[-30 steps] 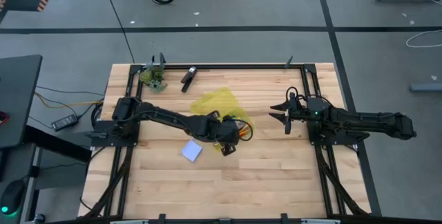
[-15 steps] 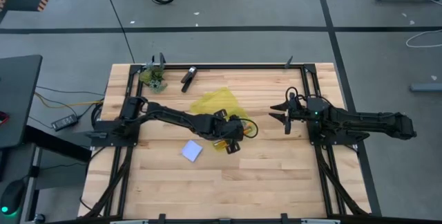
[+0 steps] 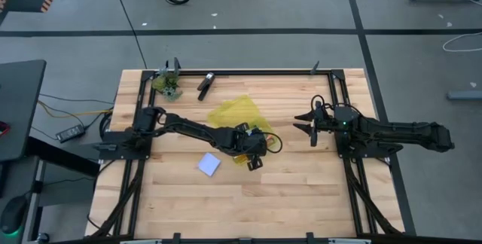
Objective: Pack school essentials
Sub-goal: Put the purple pen into the yellow supply box, then put the blue sticky notes into the yellow supply box
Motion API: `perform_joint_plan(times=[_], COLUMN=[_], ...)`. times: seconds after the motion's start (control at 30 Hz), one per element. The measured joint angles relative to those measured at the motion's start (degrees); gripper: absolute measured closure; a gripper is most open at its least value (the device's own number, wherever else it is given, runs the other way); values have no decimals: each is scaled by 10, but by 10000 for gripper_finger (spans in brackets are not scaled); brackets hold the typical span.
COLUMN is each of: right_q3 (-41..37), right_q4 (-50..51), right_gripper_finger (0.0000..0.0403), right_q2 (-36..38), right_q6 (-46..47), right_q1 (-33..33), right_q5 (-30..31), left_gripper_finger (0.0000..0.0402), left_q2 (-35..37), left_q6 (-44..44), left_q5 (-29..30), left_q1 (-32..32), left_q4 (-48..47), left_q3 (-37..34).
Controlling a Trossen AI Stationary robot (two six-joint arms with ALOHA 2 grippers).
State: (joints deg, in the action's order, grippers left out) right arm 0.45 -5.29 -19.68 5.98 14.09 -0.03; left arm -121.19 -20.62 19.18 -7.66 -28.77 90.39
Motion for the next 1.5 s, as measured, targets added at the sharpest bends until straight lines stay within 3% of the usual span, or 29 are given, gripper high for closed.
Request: perform_joint_plan(times=[0.23, 0.67, 1.5], right_q3=[0, 0, 0], right_q4=[0, 0, 0], right_gripper_finger=[246, 246, 246], right_q2=[0, 0, 0], right_q6=[0, 0, 0], right_q1=[0, 0, 0], right_q5=[0, 0, 0], left_gripper_finger=[349, 288, 324], left_q2=[-7, -6, 41], left_q6=[-13, -14, -54], left_q5=[0, 0, -3], left_q1=[0, 0, -52], left_q4=[2, 1, -205], left_q3=[-1, 0, 0])
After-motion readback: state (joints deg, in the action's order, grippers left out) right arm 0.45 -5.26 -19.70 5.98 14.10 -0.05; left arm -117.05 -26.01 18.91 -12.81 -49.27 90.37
